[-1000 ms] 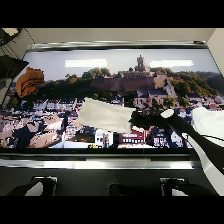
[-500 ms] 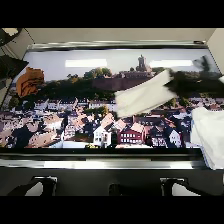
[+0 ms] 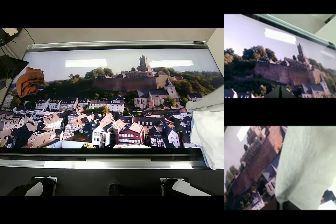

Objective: Fold the shirts.

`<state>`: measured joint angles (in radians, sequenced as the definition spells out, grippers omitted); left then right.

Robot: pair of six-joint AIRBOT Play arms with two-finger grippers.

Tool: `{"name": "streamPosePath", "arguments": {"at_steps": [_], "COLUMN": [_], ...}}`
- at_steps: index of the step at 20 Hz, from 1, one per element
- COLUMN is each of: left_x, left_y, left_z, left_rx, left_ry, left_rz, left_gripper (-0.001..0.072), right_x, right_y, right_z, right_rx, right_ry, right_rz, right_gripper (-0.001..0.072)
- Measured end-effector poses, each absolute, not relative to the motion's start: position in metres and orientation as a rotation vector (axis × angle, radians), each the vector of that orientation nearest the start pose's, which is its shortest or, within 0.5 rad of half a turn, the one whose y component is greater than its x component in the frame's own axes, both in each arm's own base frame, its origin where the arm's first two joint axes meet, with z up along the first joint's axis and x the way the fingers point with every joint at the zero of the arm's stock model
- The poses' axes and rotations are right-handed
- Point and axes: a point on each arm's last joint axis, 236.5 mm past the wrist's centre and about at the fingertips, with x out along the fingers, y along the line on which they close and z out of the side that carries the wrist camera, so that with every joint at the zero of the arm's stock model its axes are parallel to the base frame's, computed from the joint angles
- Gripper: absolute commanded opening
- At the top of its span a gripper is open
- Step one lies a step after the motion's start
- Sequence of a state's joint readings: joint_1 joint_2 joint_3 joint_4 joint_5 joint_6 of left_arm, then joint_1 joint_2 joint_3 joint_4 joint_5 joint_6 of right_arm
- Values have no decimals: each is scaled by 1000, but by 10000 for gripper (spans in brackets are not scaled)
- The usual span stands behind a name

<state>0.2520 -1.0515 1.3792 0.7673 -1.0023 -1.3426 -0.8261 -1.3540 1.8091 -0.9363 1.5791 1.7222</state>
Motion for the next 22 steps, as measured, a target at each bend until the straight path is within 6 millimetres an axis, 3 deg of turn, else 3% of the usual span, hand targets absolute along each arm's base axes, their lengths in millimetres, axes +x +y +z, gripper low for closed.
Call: {"name": "streamPosePath", "arguments": {"at_steps": [6,11,15,22], "left_x": [426,425,425,425], "left_y": [-39,-47,-49,-50], "left_z": [273,282,285,286], "left_rx": [-482,-487,-490,-494], "left_ry": [501,473,465,459], "left_rz": [-333,-375,-386,-391], "left_gripper": [38,38,39,38], "right_x": [290,211,159,111], "right_y": [-243,-273,-271,-238], "right_z": [229,199,145,27], "right_rx": [973,1026,1076,1132], "right_ry": [819,936,1107,1301], "right_rz": [-477,-776,-952,-1055], "right_gripper": [53,53,53,59]}}
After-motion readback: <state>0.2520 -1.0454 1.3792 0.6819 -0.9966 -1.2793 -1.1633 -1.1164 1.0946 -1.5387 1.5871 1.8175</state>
